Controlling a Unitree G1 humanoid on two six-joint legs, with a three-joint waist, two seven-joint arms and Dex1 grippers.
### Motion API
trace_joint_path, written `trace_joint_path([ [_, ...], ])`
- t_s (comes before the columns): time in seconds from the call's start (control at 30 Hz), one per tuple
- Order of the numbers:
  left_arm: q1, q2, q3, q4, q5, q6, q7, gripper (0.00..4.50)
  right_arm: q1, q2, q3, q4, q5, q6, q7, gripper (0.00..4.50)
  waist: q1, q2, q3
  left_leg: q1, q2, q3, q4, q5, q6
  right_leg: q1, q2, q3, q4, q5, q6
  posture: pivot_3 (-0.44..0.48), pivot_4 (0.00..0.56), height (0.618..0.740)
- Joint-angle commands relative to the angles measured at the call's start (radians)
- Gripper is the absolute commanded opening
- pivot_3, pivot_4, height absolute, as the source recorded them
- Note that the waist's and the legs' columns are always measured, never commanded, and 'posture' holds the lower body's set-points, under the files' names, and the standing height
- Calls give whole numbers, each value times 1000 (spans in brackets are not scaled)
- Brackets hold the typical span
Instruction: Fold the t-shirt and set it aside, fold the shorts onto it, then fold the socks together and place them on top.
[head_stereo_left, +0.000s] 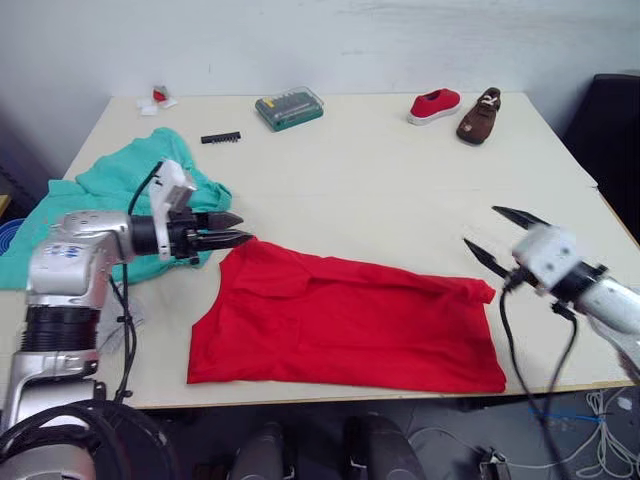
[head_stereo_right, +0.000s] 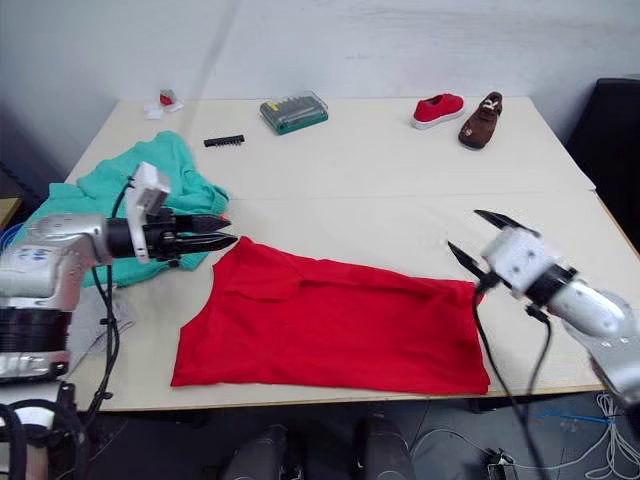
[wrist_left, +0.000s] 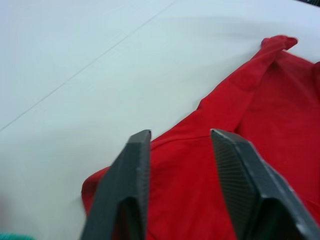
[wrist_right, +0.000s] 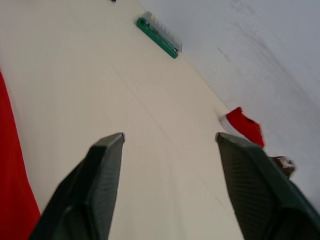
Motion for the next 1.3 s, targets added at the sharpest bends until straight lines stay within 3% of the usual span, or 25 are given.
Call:
trace_joint_path([
  [0.03,-44,-46,-107,43,95,-106,18,609,-105,106,47,-88,49,279,31,1387,0,0,0,-2,0,1,0,0,0,-2,0,0,0,0,0,0,150,740],
  [0.1,-36,-60,-155,66,136,-129,14,48,-143,165,62,-87,6,379,13,792,0,0,0,-7,0,0,2,0,0,-7,0,-1,1,0,0,0,150,740],
  [0.17,-24,-61,-192,80,162,-135,3,0,-160,211,60,-86,-19,444,8,27,0,0,0,-12,0,0,2,0,0,-11,0,-2,2,0,0,0,150,740],
  [0.33,44,0,-285,88,278,-232,-16,0,-109,236,57,-169,-58,579,44,27,-1,0,0,-15,-1,0,3,0,2,-13,-1,-4,1,0,0,0,150,740],
  [0.6,134,98,-254,41,275,-197,-30,0,55,229,-57,-214,-149,653,0,27,-7,2,-1,-8,0,0,2,-2,1,-8,-2,-4,1,0,0,0,150,740],
  [0.77,182,127,-215,10,260,-169,-24,0,152,232,-168,-131,-216,645,-25,27,-4,3,-3,-7,0,0,0,-2,1,-7,-2,-4,0,0,0,0,150,740],
  [0.93,189,117,-183,-13,246,-140,-8,0,202,236,-262,-52,-260,558,-4,27,-3,1,-4,-2,0,1,-6,-3,0,-4,-2,-3,-2,0,0,0,150,740],
  [1.13,156,58,-106,-74,141,-66,-3,0,169,328,-424,-226,-119,437,71,27,-5,6,-1,3,-1,5,-13,-1,-3,-4,-1,0,-2,0,-1,0,150,740],
  [1.3,119,20,-51,-167,28,69,-12,0,207,337,-405,-350,-75,518,97,27,2,2,1,1,-1,5,-13,-1,-3,-5,-1,0,-3,0,-1,0,150,740],
])
